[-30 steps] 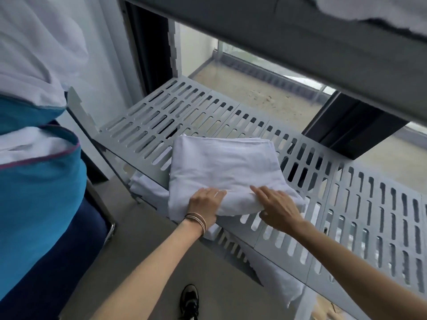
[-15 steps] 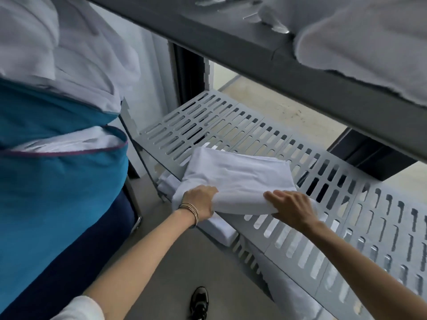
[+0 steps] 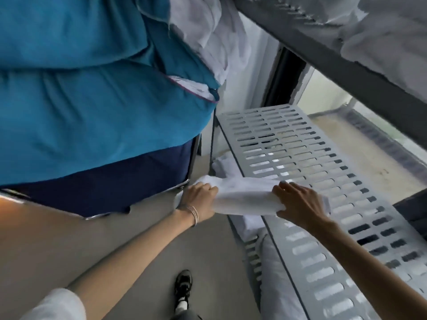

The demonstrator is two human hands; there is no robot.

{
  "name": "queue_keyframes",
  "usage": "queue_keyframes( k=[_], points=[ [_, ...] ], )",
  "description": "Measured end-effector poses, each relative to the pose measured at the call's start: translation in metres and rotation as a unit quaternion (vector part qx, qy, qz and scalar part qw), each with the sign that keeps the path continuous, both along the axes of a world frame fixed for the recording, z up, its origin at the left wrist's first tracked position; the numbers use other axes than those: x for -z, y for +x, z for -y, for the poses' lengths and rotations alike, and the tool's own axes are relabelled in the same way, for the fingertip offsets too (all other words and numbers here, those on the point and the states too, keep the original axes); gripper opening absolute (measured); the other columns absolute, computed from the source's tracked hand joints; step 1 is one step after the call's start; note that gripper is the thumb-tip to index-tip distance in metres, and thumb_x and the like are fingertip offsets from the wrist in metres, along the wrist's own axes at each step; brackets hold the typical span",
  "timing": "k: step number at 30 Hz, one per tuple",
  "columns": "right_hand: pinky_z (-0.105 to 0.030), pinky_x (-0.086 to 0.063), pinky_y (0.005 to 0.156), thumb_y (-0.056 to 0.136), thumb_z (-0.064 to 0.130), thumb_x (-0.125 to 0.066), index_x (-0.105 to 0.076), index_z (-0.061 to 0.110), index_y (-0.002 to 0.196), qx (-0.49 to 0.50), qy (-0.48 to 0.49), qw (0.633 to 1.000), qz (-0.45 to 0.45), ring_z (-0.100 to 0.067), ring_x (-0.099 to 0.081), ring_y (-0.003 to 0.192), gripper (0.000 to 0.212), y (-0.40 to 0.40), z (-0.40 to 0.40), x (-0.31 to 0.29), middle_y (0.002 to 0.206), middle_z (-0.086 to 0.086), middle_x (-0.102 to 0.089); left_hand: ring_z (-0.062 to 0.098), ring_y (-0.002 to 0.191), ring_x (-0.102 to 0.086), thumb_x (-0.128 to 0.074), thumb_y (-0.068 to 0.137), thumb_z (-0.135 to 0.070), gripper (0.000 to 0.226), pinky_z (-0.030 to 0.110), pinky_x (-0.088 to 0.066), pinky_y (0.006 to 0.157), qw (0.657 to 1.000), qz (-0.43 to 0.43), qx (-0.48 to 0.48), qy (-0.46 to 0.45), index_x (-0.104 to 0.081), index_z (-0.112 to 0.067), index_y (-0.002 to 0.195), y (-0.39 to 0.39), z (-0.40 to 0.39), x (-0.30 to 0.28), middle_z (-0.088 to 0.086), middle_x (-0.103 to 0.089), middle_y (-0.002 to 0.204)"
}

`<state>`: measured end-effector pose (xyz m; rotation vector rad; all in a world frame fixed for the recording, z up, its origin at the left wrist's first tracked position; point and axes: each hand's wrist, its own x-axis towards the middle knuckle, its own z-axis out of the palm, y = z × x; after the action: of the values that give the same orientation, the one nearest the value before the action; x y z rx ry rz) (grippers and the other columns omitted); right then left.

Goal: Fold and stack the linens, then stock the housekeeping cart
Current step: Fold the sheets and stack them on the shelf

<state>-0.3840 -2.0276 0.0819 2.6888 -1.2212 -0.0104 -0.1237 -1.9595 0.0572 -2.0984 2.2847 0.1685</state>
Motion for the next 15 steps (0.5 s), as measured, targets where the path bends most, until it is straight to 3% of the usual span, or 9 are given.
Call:
queue_keyframes(
  k=[3, 6, 8, 10, 15],
  points=[
    [-0.024, -0.042, 0.038, 0.025, 0.036, -0.089, -0.064, 0.017, 0.074, -0.093, -0.001, 0.996, -0.017, -0.019, -0.061, 0.058, 0.058, 0.047, -0.019, -0.009, 0.071, 0.001, -0.059, 0.024, 0.113, -0.050, -0.062, 0.078, -0.031, 0.041, 0.035, -0.044, 0.086, 0.996, -0.016, -0.087, 0.031, -0.055, -0.016, 0.116, 0.029, -0.059, -0.005, 0.003, -0.053, 0.118],
    [-0.023, -0.043, 0.041, 0.023, 0.035, -0.086, -0.065, 0.016, 0.071, -0.204, 0.012, 0.978, -0.040, -0.019, -0.060, 0.056, 0.055, 0.101, -0.042, -0.003, 0.067, 0.000, -0.058, 0.023, 0.106, -0.052, -0.062, 0.077, -0.035, 0.041, 0.030, -0.044, 0.077, 0.981, -0.015, -0.182, 0.063, -0.057, -0.017, 0.113, 0.056, -0.129, -0.007, 0.002, -0.051, 0.111],
    [-0.024, -0.045, 0.046, 0.022, 0.034, -0.083, -0.065, 0.016, 0.069, -0.275, 0.024, 0.959, -0.064, -0.020, -0.059, 0.053, 0.054, 0.138, -0.064, 0.007, 0.063, 0.000, -0.057, 0.023, 0.104, -0.052, -0.061, 0.076, -0.032, 0.038, 0.028, -0.039, 0.073, 0.967, -0.014, -0.240, 0.084, -0.056, -0.017, 0.110, 0.071, -0.179, -0.006, 0.001, -0.052, 0.110],
    [-0.022, -0.046, 0.047, 0.020, 0.036, -0.081, -0.065, 0.018, 0.068, -0.343, 0.041, 0.934, -0.088, -0.019, -0.059, 0.052, 0.053, 0.174, -0.096, 0.017, 0.061, 0.002, -0.057, 0.023, 0.107, -0.052, -0.062, 0.074, -0.029, 0.041, 0.030, -0.043, 0.079, 0.948, -0.020, -0.301, 0.096, -0.054, -0.019, 0.112, 0.084, -0.233, -0.004, 0.001, -0.054, 0.113],
    [-0.020, -0.036, 0.039, 0.025, 0.036, -0.077, -0.061, 0.022, 0.068, -0.482, 0.056, 0.866, -0.125, -0.016, -0.056, 0.050, 0.049, 0.256, -0.201, 0.025, 0.063, 0.004, -0.054, 0.024, 0.109, -0.051, -0.066, 0.073, -0.029, 0.048, 0.033, -0.045, 0.082, 0.891, -0.039, -0.435, 0.126, -0.046, -0.017, 0.115, 0.099, -0.380, 0.006, 0.003, -0.055, 0.116]
  ],
)
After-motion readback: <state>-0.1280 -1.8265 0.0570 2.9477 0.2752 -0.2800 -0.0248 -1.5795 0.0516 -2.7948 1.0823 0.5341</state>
